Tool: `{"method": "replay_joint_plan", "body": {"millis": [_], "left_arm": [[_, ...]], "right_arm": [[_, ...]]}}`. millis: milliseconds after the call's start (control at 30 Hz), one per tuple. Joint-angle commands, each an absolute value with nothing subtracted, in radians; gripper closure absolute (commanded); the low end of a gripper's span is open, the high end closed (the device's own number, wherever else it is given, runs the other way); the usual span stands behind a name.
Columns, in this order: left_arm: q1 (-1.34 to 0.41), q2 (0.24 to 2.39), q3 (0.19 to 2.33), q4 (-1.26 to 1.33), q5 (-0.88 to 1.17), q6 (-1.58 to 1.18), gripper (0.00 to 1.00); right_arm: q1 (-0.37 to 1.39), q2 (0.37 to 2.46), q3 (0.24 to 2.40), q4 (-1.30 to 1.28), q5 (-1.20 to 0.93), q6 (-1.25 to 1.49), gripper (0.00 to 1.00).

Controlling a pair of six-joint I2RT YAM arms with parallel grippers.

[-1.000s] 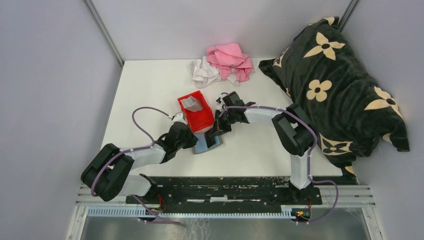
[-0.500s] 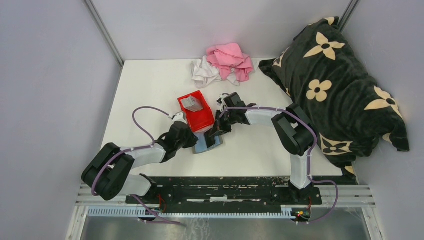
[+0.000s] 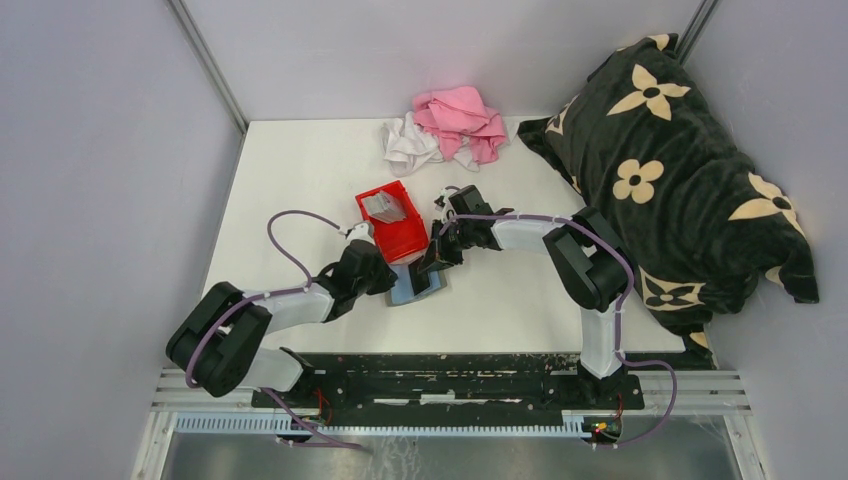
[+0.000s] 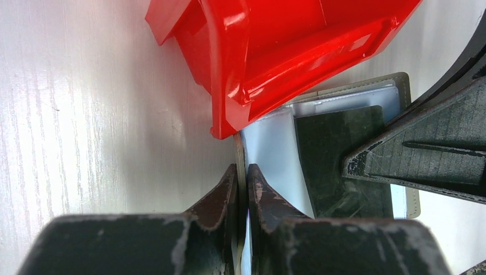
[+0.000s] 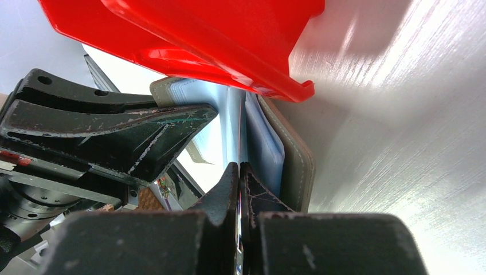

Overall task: Put the credit cards into the card holder
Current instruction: Insert the credit card into the card holder.

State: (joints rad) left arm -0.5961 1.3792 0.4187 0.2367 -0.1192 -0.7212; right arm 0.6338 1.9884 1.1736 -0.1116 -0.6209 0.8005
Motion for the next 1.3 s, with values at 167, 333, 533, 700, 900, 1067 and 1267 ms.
{"method": "replay_joint_plan", "body": {"millis": [167,333,533,700,900,1067,1267], "left_arm": [[-0.597,1.408,0.399,0.109,-0.140,-0.687,0.97],[-0.596,1.406,0.399,0.103,-0.142,-0.688,0.97],[-0.597,1.411,0.398,0.107,-0.137,-0.690,0.97],[-0.597,1.411,0.400,0.106,-0.133,-0.687,0.97],[-0.597,1.409,0.400,0.104,-0.130,-0.685,0.97],[-0.597,1.408,0.398,0.106,-0.128,-0.684,0.97],[-0.597,1.407,0.399,0.107,-0.127,-0.683,0.97]], "right_arm": [[0.635,1.929,1.190,-0.077,-0.637,0.804,0.99],[0.635,1.916,1.193,-0.077,-0.634,0.807,0.99],[0.635,1.911,1.191,-0.080,-0.632,0.809,0.99],[0.636,1.924,1.178,-0.073,-0.630,0.810,0.99],[0.636,1.932,1.166,-0.092,-0.611,0.788,0.99],[0.635,1.926,1.196,-0.175,-0.561,0.724,0.99],[0.635,1.937,1.199,-0.176,-0.566,0.724,0.99]]}}
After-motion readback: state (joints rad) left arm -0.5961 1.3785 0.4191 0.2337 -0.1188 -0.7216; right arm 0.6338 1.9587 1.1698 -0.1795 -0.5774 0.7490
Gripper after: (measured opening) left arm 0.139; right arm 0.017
